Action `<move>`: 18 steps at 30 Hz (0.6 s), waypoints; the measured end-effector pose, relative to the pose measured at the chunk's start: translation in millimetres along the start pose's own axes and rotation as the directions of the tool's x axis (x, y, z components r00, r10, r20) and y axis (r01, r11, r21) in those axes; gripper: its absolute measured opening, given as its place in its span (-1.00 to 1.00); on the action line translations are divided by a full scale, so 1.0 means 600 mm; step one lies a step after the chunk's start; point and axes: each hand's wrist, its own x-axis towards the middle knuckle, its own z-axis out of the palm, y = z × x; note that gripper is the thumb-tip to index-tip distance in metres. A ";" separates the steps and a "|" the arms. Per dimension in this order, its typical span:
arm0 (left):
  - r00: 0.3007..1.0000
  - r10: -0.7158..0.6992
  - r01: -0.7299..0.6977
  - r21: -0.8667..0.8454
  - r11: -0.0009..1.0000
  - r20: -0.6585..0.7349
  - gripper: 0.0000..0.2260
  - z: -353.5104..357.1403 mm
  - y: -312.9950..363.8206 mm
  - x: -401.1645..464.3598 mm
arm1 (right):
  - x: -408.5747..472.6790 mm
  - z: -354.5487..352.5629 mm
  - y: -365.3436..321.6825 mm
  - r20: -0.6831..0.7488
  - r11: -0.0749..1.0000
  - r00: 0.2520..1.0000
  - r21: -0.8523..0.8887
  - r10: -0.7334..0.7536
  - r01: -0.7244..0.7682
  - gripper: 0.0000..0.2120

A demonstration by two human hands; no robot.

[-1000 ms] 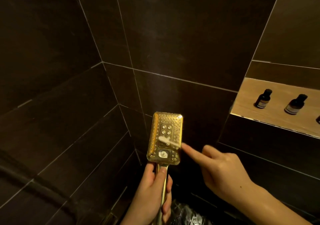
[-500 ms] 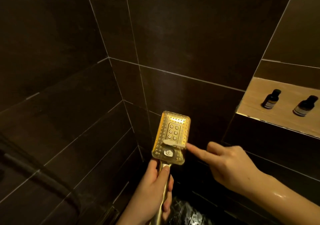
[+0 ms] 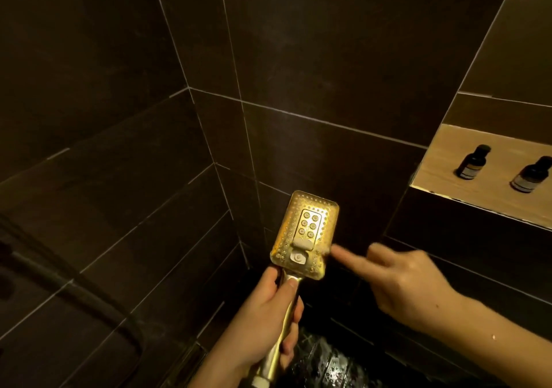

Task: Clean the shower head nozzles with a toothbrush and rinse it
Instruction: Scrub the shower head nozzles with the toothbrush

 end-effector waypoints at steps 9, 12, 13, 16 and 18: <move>0.996 -0.084 0.081 -0.163 0.983 -0.011 -0.88 0.001 0.001 0.001 | -0.011 0.021 -0.006 -0.012 0.996 0.996 -0.025 0.089 -0.089 -0.45; 0.988 -0.151 0.147 -0.260 0.954 0.004 -0.89 -0.002 0.002 0.003 | -0.006 0.020 0.007 -0.024 0.989 0.989 -0.027 0.145 -0.145 -0.44; 0.985 -0.173 0.169 -0.283 0.944 0.010 -0.90 -0.002 0.001 0.004 | -0.010 0.024 0.005 -0.009 0.992 0.992 -0.039 0.123 -0.123 -0.45; 0.973 -0.230 0.219 -0.321 0.921 0.004 -0.89 -0.005 -0.005 0.007 | -0.027 0.039 -0.013 0.047 0.998 0.998 -0.061 0.028 -0.025 -0.50; 0.965 -0.264 0.247 -0.354 0.902 0.002 -0.88 -0.004 -0.010 0.013 | -0.025 0.042 -0.011 0.052 0.995 0.996 -0.069 0.072 -0.068 -0.47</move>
